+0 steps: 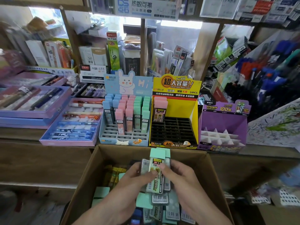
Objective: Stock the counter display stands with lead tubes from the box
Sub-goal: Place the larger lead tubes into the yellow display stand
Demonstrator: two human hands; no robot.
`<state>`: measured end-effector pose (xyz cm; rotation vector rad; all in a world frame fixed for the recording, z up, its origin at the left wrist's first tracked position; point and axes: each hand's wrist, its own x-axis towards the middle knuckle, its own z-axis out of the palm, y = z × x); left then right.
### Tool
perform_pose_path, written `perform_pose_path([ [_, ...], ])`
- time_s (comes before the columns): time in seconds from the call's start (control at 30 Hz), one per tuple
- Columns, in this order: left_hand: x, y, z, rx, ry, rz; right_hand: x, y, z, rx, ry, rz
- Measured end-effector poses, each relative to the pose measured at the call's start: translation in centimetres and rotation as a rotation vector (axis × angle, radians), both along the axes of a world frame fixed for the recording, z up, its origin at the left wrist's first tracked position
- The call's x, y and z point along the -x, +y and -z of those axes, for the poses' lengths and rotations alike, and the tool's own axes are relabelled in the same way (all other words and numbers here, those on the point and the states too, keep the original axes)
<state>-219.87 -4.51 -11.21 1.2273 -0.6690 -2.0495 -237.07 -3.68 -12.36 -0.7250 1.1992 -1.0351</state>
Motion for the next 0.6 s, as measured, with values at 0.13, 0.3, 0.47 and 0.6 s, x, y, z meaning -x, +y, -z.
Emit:
perform_pose_path([
  [0.13, 0.3, 0.5, -0.4, 0.035, -0.047, -0.053, 0.2, -0.2, 0.0, 0.011, 0.025, -0.009],
  [0.3, -0.2, 0.5, -0.5, 0.058, -0.025, -0.096, 0.9, -0.3, -0.1, 0.046, 0.030, 0.005],
  [0.47, -0.9, 0.2, -0.3, 0.067, -0.011, -0.144, 1.2, -0.4, -0.5, 0.071, 0.034, 0.119],
  [0.6, -1.1, 0.1, -0.4, 0.077, -0.047, -0.200, 1.4, -0.3, -0.8, 0.071, 0.047, 0.199],
])
